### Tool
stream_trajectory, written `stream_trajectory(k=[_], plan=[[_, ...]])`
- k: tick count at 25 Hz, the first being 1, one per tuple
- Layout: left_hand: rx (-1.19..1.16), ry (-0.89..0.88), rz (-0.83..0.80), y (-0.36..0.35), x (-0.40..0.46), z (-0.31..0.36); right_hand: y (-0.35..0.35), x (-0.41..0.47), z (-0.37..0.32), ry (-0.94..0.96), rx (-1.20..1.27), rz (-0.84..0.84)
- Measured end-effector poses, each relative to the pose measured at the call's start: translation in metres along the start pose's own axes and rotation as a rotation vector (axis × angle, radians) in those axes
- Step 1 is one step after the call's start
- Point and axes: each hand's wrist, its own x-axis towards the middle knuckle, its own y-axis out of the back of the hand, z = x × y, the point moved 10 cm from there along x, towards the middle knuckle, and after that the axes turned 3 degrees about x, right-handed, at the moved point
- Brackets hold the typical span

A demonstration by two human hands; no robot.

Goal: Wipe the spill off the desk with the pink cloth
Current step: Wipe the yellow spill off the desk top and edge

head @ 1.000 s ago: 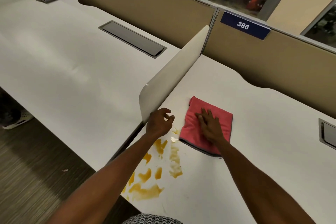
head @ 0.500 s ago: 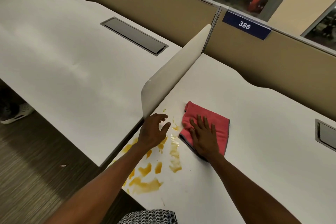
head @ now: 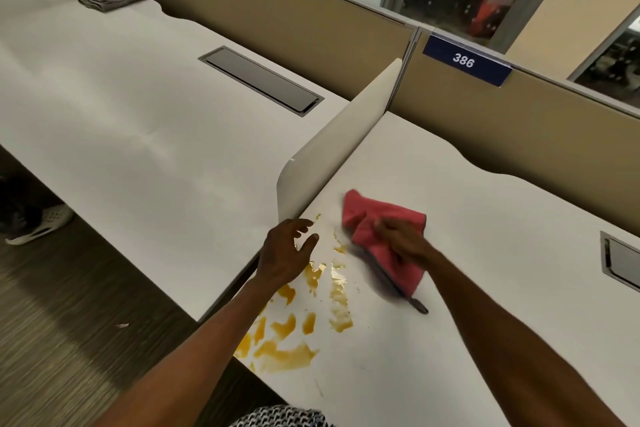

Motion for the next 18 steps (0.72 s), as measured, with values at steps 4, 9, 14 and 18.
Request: stream_trajectory(k=[4, 9, 14, 18], plan=[[0.015, 0.008, 0.001, 0.006, -0.001, -0.006, -0.022, -0.013, 0.022, 0.007, -0.018, 0.014], [0.062, 0.035, -0.006, 0.014, -0.01, -0.024, -0.027, -0.013, 0.015, 0.092, -0.519, 0.144], [0.076, 0.031, 0.01, 0.019, -0.019, -0.031, -0.047, -0.015, 0.034, 0.029, -0.693, 0.143], [0.03, 0.045, 0.035, 0.022, -0.029, -0.036, -0.049, -0.031, 0.033, 0.125, -0.623, 0.228]])
